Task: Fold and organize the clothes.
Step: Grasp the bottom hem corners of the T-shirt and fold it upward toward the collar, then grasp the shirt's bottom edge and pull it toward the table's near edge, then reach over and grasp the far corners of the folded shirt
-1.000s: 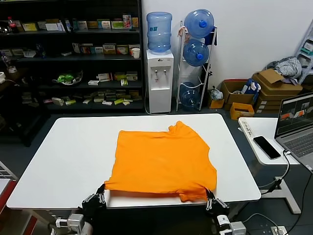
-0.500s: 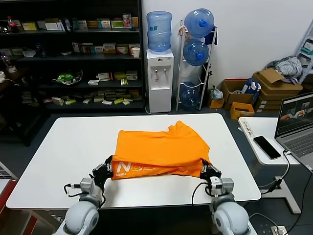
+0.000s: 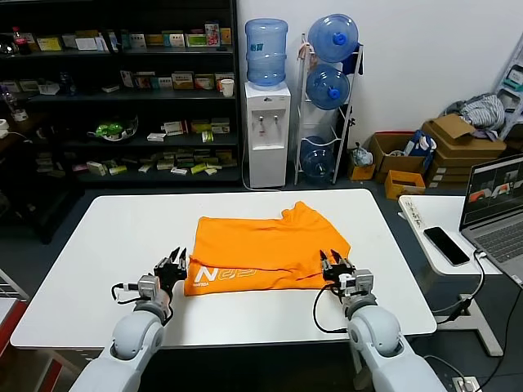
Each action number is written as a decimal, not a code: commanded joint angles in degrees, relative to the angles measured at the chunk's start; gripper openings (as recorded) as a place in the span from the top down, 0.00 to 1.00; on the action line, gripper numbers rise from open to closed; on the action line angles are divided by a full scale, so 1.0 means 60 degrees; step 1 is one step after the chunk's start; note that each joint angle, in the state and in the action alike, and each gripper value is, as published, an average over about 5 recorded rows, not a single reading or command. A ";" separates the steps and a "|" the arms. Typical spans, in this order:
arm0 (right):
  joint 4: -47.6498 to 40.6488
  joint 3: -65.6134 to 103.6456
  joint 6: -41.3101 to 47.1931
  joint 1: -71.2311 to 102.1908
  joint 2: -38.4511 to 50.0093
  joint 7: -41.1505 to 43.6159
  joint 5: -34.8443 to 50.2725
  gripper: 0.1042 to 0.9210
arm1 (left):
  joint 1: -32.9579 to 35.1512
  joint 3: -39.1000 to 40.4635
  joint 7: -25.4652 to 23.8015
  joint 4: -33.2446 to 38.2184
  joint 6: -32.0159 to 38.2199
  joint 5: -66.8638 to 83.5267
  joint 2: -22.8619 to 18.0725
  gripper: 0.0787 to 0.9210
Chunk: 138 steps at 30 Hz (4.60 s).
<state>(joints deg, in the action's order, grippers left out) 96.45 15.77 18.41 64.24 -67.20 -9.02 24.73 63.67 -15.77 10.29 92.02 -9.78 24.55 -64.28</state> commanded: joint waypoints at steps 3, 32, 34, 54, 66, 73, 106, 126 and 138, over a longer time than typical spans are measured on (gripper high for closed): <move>0.0686 0.1164 -0.0607 0.2360 0.0430 0.0831 -0.0582 0.30 | 0.2627 -0.0547 -0.0201 0.1423 0.0156 -0.0378 -0.0315 0.51; -0.1406 0.0903 -0.0775 0.0694 -0.0327 0.0862 -0.0378 0.33 | 0.1201 -0.0333 -0.0093 -0.0374 0.0325 -0.0569 -0.1176 0.21; -0.1253 0.0908 -0.0770 0.0819 -0.0300 0.0825 -0.0335 0.39 | 0.1351 -0.0257 -0.0010 -0.0063 0.0206 -0.0470 -0.1123 0.29; 0.0355 0.0986 -0.0649 0.2227 0.0409 0.0441 0.0442 0.98 | 0.2247 -0.0138 0.0692 0.1436 -0.0036 -0.0365 -0.0706 0.94; 0.2006 0.1540 -0.0592 0.4676 0.1193 0.0170 0.0630 0.98 | 0.4477 -0.0517 0.0712 0.2864 -0.0056 -0.0169 0.0078 0.99; 0.2803 0.1850 -0.0179 0.5380 0.1361 -0.0212 0.0520 0.92 | 0.5440 -0.0858 0.0571 0.3467 -0.0239 -0.0171 0.0365 0.99; -0.8602 -0.1775 0.0168 -0.7043 -0.2227 0.1364 0.0478 0.12 | -0.6017 0.2396 -0.1024 -0.6446 -0.1369 0.2140 -0.0746 0.12; -0.8337 -0.1762 0.0884 -0.6287 -0.2014 0.1285 0.0534 0.36 | -0.5567 0.2731 -0.0813 -0.6326 -0.1271 0.1252 -0.0965 0.15; -0.8024 -0.1792 -0.0090 -0.6117 -0.1933 0.1250 0.0547 0.78 | -0.5200 0.2722 -0.0488 -0.5750 -0.1191 0.1242 -0.0847 0.52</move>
<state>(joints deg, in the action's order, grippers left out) 48.43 5.25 21.09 27.61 -78.48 -1.56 27.90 31.97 0.00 6.42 56.09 -17.02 32.55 -69.60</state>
